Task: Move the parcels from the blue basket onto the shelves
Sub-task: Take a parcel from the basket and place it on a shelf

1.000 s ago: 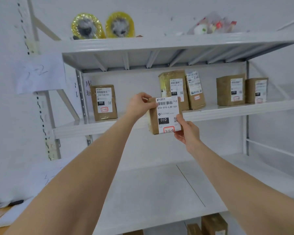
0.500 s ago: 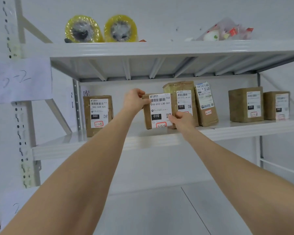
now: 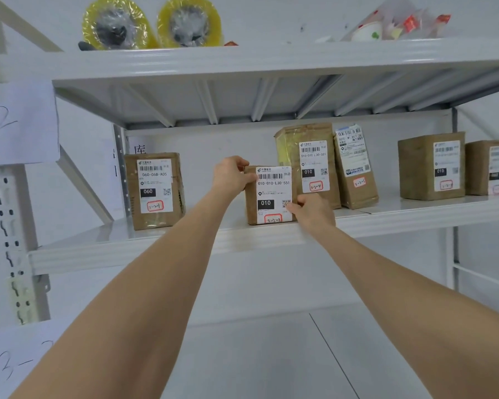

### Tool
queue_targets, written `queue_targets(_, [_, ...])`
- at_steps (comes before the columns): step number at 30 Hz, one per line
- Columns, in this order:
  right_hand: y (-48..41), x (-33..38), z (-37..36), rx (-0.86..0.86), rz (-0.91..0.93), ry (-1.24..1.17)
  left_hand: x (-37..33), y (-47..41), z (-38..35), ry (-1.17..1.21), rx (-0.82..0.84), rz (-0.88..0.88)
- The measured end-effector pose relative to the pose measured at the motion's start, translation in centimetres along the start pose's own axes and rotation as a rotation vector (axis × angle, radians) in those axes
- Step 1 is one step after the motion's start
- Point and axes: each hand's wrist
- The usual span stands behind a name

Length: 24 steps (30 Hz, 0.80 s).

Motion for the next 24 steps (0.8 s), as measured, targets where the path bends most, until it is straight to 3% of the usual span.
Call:
queue_targets(5, [-0.1, -0.2, 0.3, 0.036, 0.034, 0.112, -0.9, 0.4, -0.6, -0.326, 0.004, -0.1])
queue_targets(9, [0.0, 0.2, 1.1, 0.037, 0.083, 0.253, -1.3, 0.8, -0.9, -0.45, 0.032, -0.107])
queue_targets(16, [0.5, 1.5, 1.0, -0.129, 0.397, 0.373, -2.7, 0.7, -1.3, -0.731, 0.106, -0.212])
queue_targets(24, [1.0, 1.1, -2.1, 0.019, 0.497, 0.446, -2.8, 0.9, -2.5, -0.948, 0.049, -0.325])
Point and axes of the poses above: each hand's wrist, its own y-axis away from the middle knuckle, its own z-axis out of the back of the hand, x = y × z
